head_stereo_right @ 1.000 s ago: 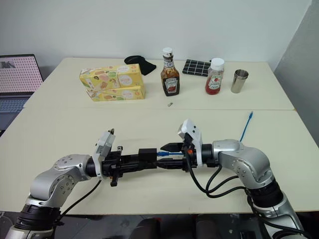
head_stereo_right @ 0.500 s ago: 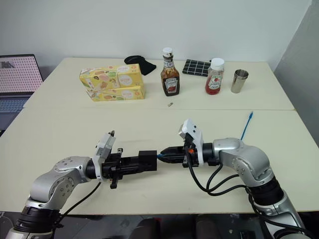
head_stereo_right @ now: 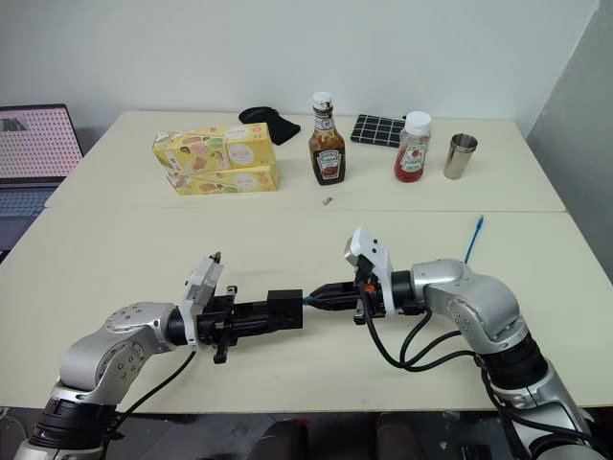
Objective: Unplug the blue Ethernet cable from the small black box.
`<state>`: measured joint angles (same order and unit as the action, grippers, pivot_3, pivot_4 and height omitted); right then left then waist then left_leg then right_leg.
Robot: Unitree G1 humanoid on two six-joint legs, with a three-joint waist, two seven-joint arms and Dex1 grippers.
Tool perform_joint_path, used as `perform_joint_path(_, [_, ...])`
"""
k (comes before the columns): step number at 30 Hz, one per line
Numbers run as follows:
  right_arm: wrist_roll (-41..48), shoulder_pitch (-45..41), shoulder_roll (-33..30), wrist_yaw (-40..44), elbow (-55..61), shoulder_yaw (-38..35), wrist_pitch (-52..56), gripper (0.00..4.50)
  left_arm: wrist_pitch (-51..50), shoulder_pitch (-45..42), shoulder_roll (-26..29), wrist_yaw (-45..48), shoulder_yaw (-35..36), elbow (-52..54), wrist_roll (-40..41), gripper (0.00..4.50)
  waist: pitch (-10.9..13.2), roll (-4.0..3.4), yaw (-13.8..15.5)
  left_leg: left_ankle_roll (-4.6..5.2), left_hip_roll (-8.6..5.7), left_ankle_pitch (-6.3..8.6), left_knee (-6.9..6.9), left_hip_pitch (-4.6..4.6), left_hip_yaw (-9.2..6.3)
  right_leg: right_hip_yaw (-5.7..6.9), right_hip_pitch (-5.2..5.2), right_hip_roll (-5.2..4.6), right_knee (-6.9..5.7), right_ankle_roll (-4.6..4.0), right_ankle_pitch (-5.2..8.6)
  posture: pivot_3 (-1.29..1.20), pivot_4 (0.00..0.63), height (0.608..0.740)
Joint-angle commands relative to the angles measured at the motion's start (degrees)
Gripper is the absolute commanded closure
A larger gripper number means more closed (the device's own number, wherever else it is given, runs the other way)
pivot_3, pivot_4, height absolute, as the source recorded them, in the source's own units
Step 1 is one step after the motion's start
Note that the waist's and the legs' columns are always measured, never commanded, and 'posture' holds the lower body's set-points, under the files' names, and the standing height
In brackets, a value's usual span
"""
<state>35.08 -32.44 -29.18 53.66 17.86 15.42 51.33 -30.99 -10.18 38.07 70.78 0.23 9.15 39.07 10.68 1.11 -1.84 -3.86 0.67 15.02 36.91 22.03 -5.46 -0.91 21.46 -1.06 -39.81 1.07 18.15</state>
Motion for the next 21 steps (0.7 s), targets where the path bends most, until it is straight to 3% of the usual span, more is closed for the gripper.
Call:
perform_joint_path(1, [-0.6, -0.7, -2.1, 2.9, 0.2, 0.6, -1.4, 4.47, 0.5, -0.1, -0.1, 0.3, 0.4, 2.9, 0.7, 3.72, 0.0, 0.0, 0.0, 0.0, 0.0, 0.0, 0.0, 0.0, 0.0, 0.0, 0.0, 0.0, 0.0, 0.0, 0.0, 0.0, 0.15, 0.74])
perform_joint_path(8, [-1.3, -0.1, -6.6, 5.9, -1.5, -0.9, -2.8, 4.47, 0.6, 0.3, 0.9, -0.1, 1.7, 2.6, 0.7, 3.72, 0.0, 0.0, 0.0, 0.0, 0.0, 0.0, 0.0, 0.01, 0.0, 0.0, -0.01, 0.0, 0.04, 0.0, 0.0, 0.0, 0.15, 0.74])
perform_joint_path(19, [2.5, -0.7, -3.1, 3.3, 0.7, -2.2, -0.6, 4.47, 0.9, 0.5, 1.0, 0.3, 0.7, 3.1, 0.0, 3.72, 0.0, 0.0, 0.0, 0.0, 0.0, 0.0, -0.01, 0.01, -0.01, 0.0, -0.01, 0.0, 0.05, 0.0, 0.0, 0.0, 0.15, 0.74])
perform_joint_path(21, [2.8, -0.7, -2.4, 2.4, 0.8, -2.8, -0.6, 3.77, 1.0, 0.5, 1.0, 0.4, 0.6, 3.0, 0.0, 3.72, 0.0, 0.0, 0.0, 0.0, 0.01, 0.0, -0.01, 0.01, -0.01, 0.0, -0.01, 0.0, 0.05, 0.0, 0.0, 0.0, 0.15, 0.74])
